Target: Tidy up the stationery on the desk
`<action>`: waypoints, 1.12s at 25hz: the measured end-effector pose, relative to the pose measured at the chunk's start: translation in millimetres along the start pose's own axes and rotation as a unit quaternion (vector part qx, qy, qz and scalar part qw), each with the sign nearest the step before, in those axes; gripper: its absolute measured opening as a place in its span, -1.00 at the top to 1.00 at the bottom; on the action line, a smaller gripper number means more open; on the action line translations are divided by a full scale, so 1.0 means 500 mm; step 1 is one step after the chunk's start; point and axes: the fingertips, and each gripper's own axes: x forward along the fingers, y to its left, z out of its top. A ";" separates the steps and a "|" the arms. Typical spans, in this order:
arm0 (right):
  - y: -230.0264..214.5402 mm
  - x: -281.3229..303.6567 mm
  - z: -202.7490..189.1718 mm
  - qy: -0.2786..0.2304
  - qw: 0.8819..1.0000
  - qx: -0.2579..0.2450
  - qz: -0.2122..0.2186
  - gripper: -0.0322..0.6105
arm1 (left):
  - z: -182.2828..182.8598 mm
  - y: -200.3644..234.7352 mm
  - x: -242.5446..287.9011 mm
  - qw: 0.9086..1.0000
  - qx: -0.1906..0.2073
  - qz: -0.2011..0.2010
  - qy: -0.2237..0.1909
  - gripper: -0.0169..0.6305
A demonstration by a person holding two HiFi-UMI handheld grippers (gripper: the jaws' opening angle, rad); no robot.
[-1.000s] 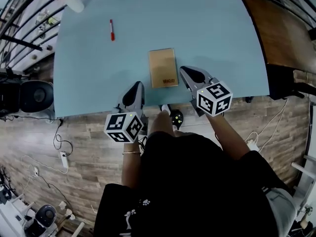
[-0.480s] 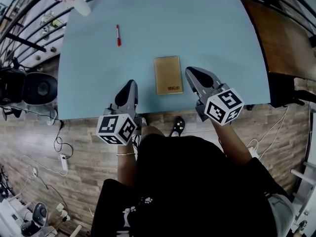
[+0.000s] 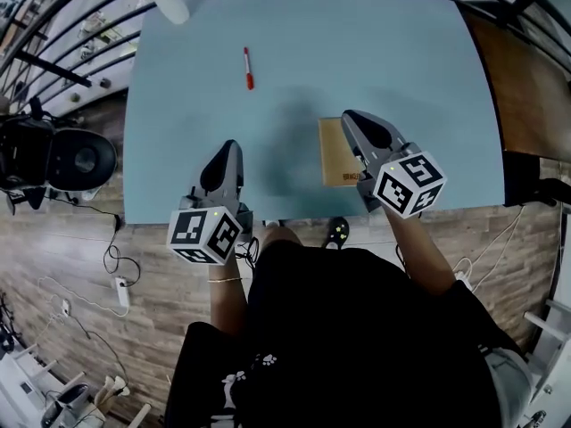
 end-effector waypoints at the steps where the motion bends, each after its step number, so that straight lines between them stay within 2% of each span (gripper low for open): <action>1: 0.008 0.023 0.003 0.003 1.000 0.000 0.000 0.88 | 0.008 0.022 0.001 1.000 0.000 0.003 0.000 0.95; 9: 0.056 0.175 -0.013 0.043 0.999 -0.008 0.005 0.88 | 0.041 0.163 -0.014 1.000 -0.003 0.027 -0.002 0.95; 13: 0.083 0.246 -0.028 0.062 0.998 -0.011 0.004 0.88 | 0.056 0.222 -0.026 0.999 0.015 0.034 0.004 0.95; 28: 0.093 0.472 -0.093 0.124 0.991 -0.016 -0.048 0.88 | 0.088 0.399 -0.020 1.000 0.019 0.020 0.008 0.95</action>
